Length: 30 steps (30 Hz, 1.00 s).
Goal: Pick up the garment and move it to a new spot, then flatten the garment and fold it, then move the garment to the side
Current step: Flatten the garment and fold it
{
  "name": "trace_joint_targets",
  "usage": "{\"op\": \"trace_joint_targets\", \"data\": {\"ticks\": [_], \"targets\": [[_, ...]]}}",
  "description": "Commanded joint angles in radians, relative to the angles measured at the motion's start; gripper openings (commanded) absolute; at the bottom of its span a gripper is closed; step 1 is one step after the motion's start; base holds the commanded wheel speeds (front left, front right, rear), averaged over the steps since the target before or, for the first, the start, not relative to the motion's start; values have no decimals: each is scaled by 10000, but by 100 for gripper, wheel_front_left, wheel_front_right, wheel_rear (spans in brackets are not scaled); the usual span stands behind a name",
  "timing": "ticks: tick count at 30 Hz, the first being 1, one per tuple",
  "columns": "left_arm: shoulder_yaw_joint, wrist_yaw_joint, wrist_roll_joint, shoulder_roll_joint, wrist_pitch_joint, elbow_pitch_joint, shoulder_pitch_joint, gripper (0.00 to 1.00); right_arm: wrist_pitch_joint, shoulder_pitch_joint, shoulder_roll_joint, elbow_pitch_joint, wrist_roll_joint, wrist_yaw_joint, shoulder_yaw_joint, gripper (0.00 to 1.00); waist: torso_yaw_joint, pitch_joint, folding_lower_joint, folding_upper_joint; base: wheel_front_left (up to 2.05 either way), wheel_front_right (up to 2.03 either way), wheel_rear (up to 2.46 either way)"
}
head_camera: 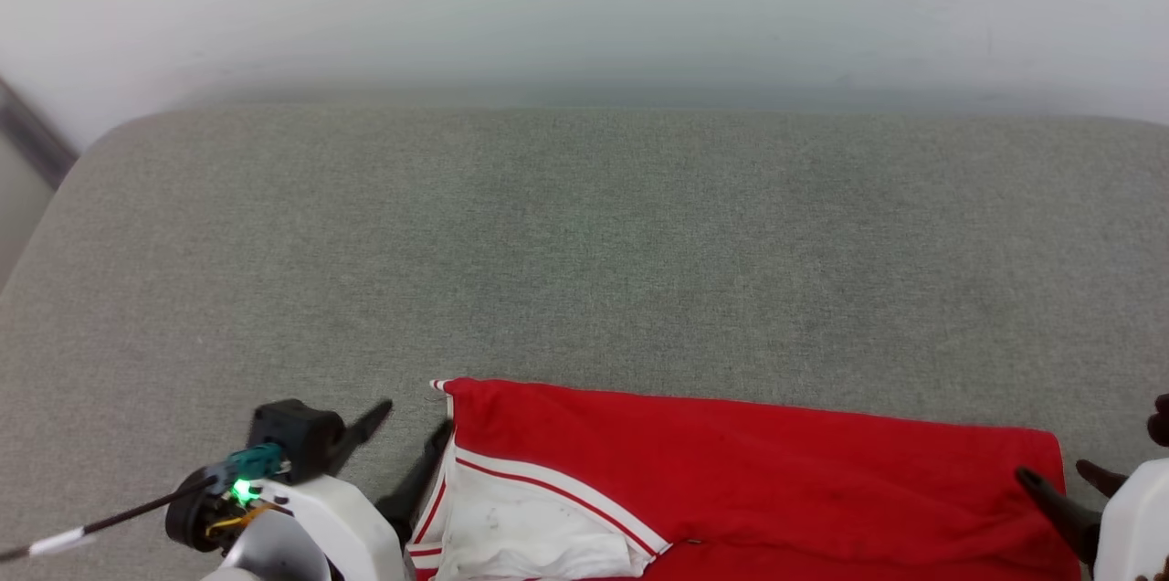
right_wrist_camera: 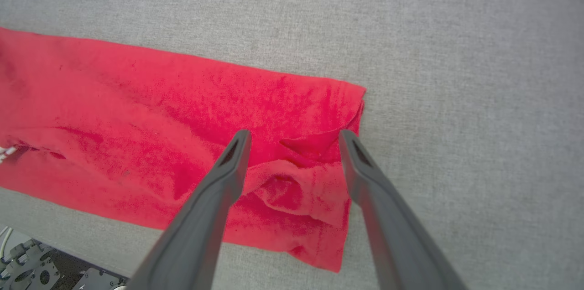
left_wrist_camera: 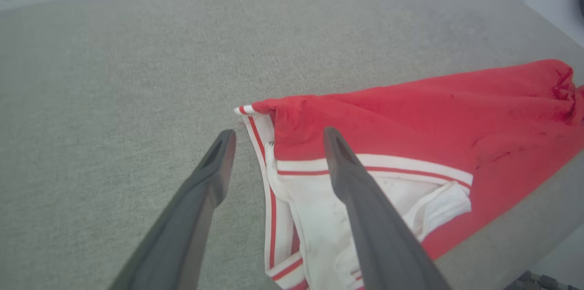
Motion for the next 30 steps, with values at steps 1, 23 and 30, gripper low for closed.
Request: {"op": "trace_joint_targets", "data": {"ticks": [1, 23, 30], "targets": [[226, 108, 83, -154, -580, -46, -46, 100, 130, 195, 127, -242, 66, -5, -231, 100, 24, -62, 0, 0, 0, 0, 0], [3902, 367, 3626, -2547, -3941, -1262, 737, 100, 1458, 232, 3562, -59, -1318, -5, -4252, 100, 642, 569, 0, 0, 0, 0, 0], [4510, -487, 4790, -3328, -3943, -1306, 852, 100, 1310, 38, 3621, 1135, -1125, -5, -4424, 100, 893, 871, 0, 0, 0, 0, 0]]}}
